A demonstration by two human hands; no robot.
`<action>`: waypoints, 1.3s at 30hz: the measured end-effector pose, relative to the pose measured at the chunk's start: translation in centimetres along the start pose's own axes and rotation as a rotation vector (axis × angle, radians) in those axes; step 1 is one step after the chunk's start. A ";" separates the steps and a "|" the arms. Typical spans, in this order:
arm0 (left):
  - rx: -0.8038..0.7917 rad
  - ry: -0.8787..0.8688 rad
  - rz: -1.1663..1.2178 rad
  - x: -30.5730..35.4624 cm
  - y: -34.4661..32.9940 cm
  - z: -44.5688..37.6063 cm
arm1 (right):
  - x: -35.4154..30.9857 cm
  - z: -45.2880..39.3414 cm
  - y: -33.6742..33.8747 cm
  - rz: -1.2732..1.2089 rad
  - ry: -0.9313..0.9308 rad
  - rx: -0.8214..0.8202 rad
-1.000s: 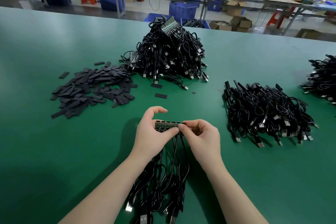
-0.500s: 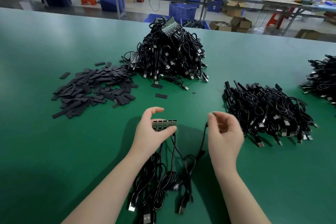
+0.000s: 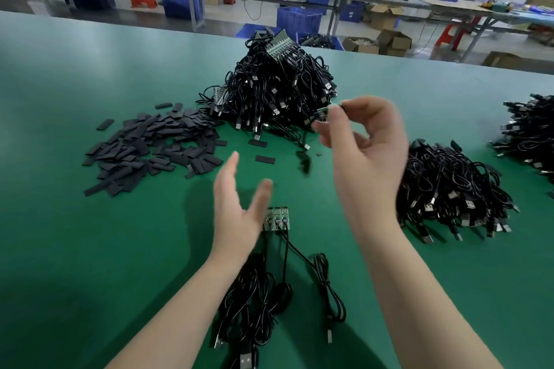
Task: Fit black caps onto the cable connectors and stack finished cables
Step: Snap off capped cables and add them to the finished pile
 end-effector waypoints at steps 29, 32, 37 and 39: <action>-0.112 -0.210 -0.502 -0.2 -0.6 -0.5 | 8.2 4.9 3.7 0.890 -0.761 -0.792; -0.121 -0.197 -0.439 -0.2 -0.5 -0.4 | 10.7 1.5 2.2 1.062 -0.463 -0.613; -0.119 -0.194 -0.355 -0.2 -0.3 -0.6 | 16.0 -2.5 -3.0 0.880 -0.346 -0.744; -0.103 -0.191 -0.345 -0.4 -0.2 -0.9 | 17.6 -3.2 -4.8 0.920 -0.286 -0.849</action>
Point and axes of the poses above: each hand's wrist, its own z-axis away from the middle knuckle, its own y-axis out of the back of the hand, x = y × z, the point moved 3 cm from there along -z, towards the middle knuckle, and after that the axes turned 3 degrees about y, right-handed, at the moved point
